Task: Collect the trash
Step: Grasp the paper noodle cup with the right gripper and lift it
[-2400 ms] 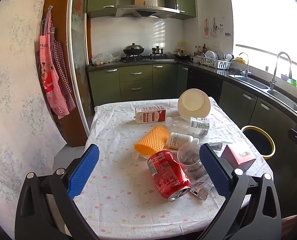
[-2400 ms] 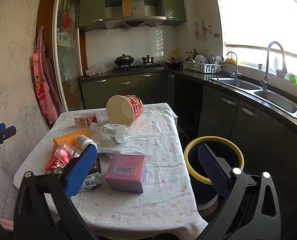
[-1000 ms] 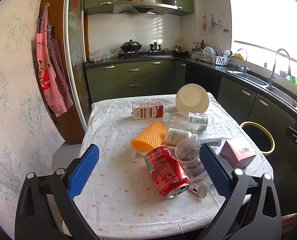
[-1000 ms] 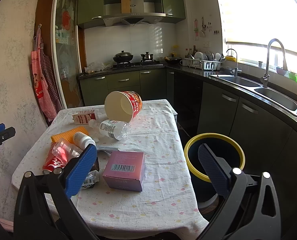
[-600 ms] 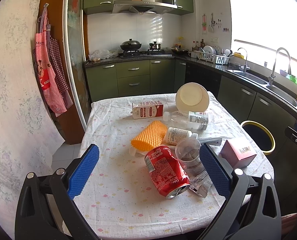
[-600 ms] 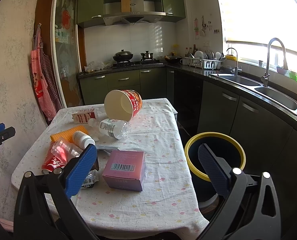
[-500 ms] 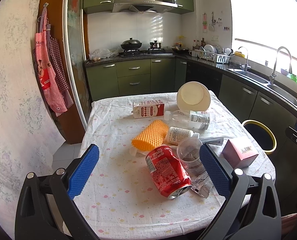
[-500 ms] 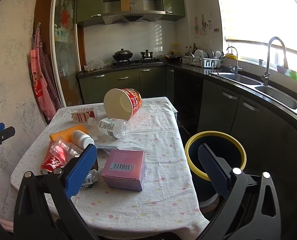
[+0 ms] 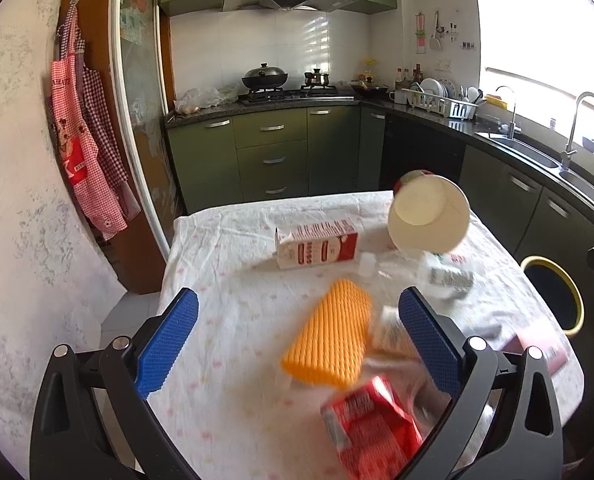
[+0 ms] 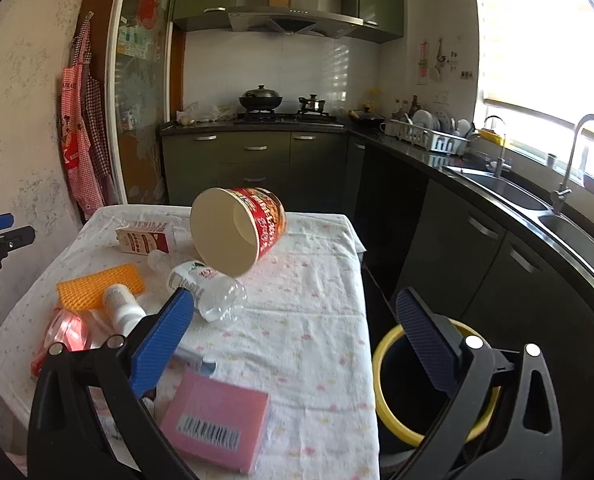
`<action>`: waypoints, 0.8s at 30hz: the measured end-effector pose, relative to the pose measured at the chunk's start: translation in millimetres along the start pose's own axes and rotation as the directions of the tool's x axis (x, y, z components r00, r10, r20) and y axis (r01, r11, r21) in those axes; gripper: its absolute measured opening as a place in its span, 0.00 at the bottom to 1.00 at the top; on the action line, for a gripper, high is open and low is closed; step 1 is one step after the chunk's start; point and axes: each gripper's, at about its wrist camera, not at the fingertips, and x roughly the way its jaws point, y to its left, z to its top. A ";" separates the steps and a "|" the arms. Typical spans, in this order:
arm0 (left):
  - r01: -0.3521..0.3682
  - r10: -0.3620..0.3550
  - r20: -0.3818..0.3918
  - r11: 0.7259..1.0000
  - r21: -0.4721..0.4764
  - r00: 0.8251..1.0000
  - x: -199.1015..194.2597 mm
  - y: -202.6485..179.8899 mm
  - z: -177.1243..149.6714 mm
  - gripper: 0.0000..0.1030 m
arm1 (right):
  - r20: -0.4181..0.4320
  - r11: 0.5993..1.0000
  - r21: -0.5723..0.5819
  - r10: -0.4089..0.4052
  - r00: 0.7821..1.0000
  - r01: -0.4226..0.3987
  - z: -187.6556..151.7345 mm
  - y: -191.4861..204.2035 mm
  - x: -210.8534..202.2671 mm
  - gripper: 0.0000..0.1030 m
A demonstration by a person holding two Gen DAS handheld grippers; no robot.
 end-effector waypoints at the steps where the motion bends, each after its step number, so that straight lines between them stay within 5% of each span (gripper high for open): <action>1: -0.002 0.002 0.003 1.000 -0.003 1.000 11.8 1.7 6.9 0.96 | -0.001 1.000 -0.013 0.014 1.000 -0.014 9.2 1.1 12.6 0.94; 5: -0.003 0.003 0.015 1.000 -0.007 1.000 53.9 7.6 28.6 0.96 | -0.005 0.993 -0.107 0.050 0.999 -0.050 41.0 21.2 62.1 0.94; 11: 0.024 -0.023 0.013 0.999 -0.031 1.000 106.5 13.0 44.9 0.96 | -0.056 0.960 -0.280 -0.014 0.998 -0.002 65.7 61.4 148.0 0.91; 21: 0.095 -0.097 -0.026 0.993 -0.063 0.995 139.3 18.9 35.0 0.96 | -0.092 0.910 -0.397 -0.168 0.982 0.119 67.5 77.8 233.6 0.49; 23: 0.101 -0.103 -0.029 0.993 -0.066 0.994 140.9 20.4 32.5 0.96 | -0.089 0.900 -0.417 -0.180 0.980 0.127 68.0 79.8 240.0 0.38; 24: 0.104 -0.107 -0.030 0.992 -0.068 0.994 140.6 21.3 30.7 0.96 | -0.095 0.897 -0.422 -0.186 0.978 0.130 69.4 79.5 243.5 0.25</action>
